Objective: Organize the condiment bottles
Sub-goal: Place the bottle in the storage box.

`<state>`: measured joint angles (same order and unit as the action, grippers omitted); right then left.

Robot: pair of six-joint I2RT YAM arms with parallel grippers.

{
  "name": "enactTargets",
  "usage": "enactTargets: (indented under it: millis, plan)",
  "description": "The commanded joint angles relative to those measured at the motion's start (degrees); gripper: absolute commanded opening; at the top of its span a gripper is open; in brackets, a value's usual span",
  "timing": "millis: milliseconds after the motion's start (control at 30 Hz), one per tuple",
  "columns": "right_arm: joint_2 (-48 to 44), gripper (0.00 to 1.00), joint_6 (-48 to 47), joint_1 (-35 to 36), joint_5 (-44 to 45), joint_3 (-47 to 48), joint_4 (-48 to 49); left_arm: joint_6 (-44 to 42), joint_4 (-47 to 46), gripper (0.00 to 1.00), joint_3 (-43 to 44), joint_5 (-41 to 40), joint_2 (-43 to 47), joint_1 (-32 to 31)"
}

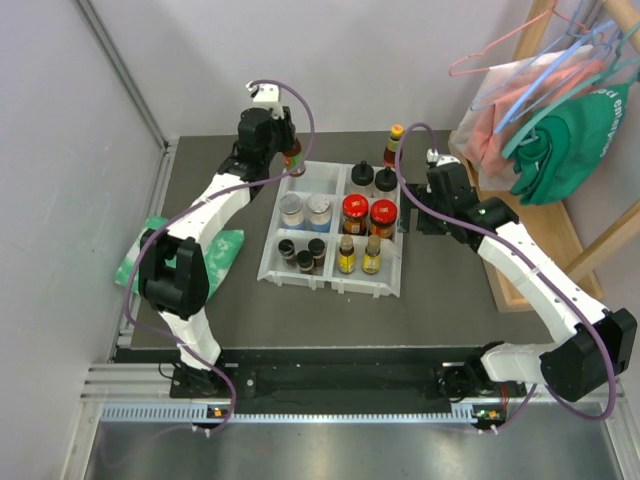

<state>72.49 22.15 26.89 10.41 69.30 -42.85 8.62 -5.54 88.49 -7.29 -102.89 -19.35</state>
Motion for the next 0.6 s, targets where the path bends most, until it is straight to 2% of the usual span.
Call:
enactTargets:
  millis: [0,567]
  plan:
    - [-1.74,0.99,0.26,0.53,0.22,-0.13,1.72,-0.19,-8.7,0.0,1.6,1.92,1.47,-0.51]
    - [-1.65,0.99,0.26,0.53,0.75,0.05,1.63,0.08,-10.36,0.0,-2.0,2.72,-3.81,-1.3]
